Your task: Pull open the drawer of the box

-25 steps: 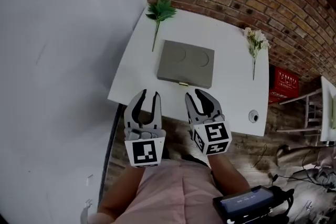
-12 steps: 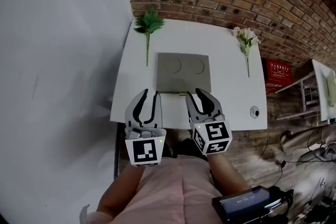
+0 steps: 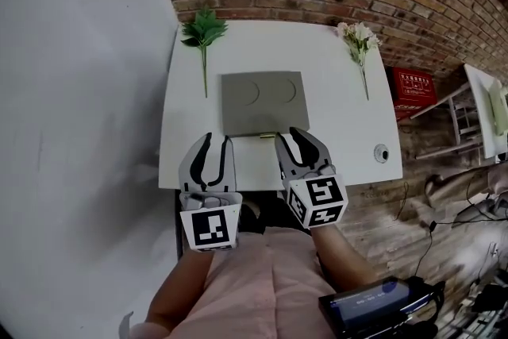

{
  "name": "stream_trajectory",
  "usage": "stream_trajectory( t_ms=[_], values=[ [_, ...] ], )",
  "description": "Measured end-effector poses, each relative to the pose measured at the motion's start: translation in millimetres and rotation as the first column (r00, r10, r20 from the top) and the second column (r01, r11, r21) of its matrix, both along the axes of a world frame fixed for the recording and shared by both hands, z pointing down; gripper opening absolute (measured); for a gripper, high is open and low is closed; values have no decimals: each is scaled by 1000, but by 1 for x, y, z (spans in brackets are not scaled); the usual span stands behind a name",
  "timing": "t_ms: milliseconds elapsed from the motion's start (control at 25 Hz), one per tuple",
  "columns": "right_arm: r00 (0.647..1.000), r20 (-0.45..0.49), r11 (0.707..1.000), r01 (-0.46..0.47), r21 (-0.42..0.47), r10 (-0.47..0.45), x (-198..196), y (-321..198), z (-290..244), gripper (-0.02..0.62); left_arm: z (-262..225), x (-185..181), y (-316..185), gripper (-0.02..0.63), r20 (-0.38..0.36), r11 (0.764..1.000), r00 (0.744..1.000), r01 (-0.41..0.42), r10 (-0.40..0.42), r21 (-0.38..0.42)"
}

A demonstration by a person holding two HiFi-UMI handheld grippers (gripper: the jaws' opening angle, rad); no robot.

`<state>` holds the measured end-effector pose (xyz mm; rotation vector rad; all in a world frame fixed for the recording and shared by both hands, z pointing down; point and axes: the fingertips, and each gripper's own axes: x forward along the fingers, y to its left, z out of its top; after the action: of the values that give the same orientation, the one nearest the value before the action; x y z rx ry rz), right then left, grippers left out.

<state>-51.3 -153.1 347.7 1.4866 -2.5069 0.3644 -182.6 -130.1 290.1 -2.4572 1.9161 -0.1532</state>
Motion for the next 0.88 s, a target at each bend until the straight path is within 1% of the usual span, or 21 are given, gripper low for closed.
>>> stream_trajectory(
  t_ms=[160, 320, 520, 680, 880],
  values=[
    [1000, 9, 999, -2, -34, 3, 6, -8, 12, 123, 8, 3, -8, 117, 8, 1000, 1000, -4, 5, -31],
    [1000, 29, 996, -1, -91, 3, 12, -7, 27, 123, 16, 7, -12, 117, 26, 999, 1000, -10, 11, -43],
    [998, 67, 986, 14, -166, -3, 16, -10, 45, 120, 23, 19, -18, 117, 29, 996, 999, -15, 18, -86],
    [992, 124, 967, 33, -252, -2, 16, -12, 68, 114, 35, 26, -25, 117, 37, 993, 999, -21, 26, -120],
    [984, 180, 926, 57, -373, 12, 16, -9, 106, 107, 55, 27, -28, 117, 40, 984, 999, -8, 15, -176]
  ],
)
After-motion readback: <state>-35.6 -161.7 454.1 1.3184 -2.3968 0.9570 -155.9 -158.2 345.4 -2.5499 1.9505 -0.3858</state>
